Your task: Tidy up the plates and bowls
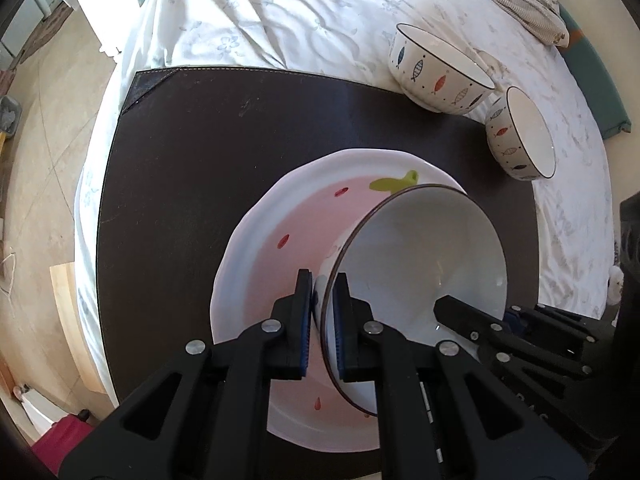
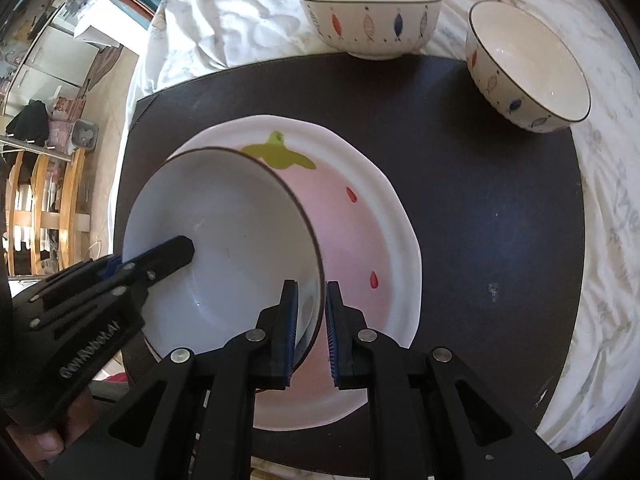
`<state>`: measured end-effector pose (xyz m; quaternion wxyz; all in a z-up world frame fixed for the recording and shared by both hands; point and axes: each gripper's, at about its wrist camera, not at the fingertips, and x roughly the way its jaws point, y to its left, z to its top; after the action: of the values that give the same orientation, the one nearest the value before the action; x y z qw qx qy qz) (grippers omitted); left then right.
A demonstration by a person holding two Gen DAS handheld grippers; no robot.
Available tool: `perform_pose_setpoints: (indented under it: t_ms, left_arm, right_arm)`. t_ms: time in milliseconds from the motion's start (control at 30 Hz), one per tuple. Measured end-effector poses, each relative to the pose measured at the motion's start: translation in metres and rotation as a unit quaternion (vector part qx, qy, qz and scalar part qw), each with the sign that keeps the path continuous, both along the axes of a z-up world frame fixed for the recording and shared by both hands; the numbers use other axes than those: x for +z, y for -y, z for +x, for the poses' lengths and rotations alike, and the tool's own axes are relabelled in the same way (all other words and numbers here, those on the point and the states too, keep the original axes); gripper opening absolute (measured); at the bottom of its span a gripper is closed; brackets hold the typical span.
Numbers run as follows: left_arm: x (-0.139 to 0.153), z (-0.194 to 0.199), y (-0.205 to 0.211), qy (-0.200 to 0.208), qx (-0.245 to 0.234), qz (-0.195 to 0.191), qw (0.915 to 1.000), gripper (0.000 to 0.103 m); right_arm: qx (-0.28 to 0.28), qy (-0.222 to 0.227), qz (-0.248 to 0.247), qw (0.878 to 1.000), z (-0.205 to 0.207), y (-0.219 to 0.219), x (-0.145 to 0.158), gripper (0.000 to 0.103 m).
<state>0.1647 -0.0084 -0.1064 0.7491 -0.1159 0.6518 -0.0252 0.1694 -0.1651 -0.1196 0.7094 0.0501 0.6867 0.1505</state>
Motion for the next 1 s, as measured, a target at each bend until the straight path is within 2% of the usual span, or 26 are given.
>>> perform_pose_setpoints:
  t_ms: [267, 367, 467, 533, 567, 600, 633, 667, 700, 833, 1000]
  left_arm:
    - [-0.006, 0.001, 0.000, -0.003, 0.010, -0.001, 0.9999, 0.007]
    - [-0.004, 0.000, -0.004, 0.003, 0.021, -0.013, 0.9997, 0.009]
    - [0.005, -0.001, -0.003, 0.019, 0.013, -0.008, 0.9997, 0.009]
    - [0.012, -0.004, -0.001, 0.034, 0.004, 0.011, 0.9994, 0.014]
    - [0.015, -0.006, -0.002, 0.040, 0.002, 0.017, 0.9991, 0.026]
    - [0.017, -0.007, -0.003, 0.044, 0.004, 0.019, 0.9988, 0.041]
    - [0.020, -0.009, -0.005, 0.052, 0.009, 0.023, 0.9983, 0.049]
    - [0.023, -0.011, -0.008, 0.060, 0.015, 0.027, 0.9977, 0.058]
    - [0.026, -0.013, -0.011, 0.067, 0.020, 0.027, 0.9972, 0.060]
    - [0.033, -0.019, -0.020, 0.081, 0.032, 0.017, 0.9961, 0.061]
    - [0.037, -0.028, -0.025, 0.086, 0.042, 0.023, 0.9952, 0.062]
  right_arm:
    - [-0.009, -0.013, 0.022, 1.000, 0.003, 0.005, -0.002, 0.020]
    - [-0.012, -0.021, 0.030, 0.999, 0.002, 0.008, -0.003, 0.021]
    - [-0.010, -0.025, 0.034, 0.999, 0.000, 0.012, -0.001, 0.021]
    - [-0.011, -0.025, 0.043, 0.999, -0.001, 0.015, 0.001, 0.022]
    - [-0.011, -0.028, 0.047, 0.998, -0.002, 0.017, 0.002, 0.024]
    - [-0.010, -0.029, 0.049, 0.998, -0.002, 0.019, 0.003, 0.034]
    - [-0.011, -0.027, 0.049, 0.998, -0.003, 0.021, 0.005, 0.058]
    - [-0.017, -0.020, 0.050, 0.998, -0.004, 0.024, 0.007, 0.067]
    - [-0.023, -0.014, 0.052, 0.998, -0.005, 0.026, 0.010, 0.072]
    - [-0.051, 0.009, 0.063, 0.997, -0.006, 0.037, 0.025, 0.072]
    - [-0.079, 0.035, 0.090, 0.992, -0.009, 0.054, 0.044, 0.072]
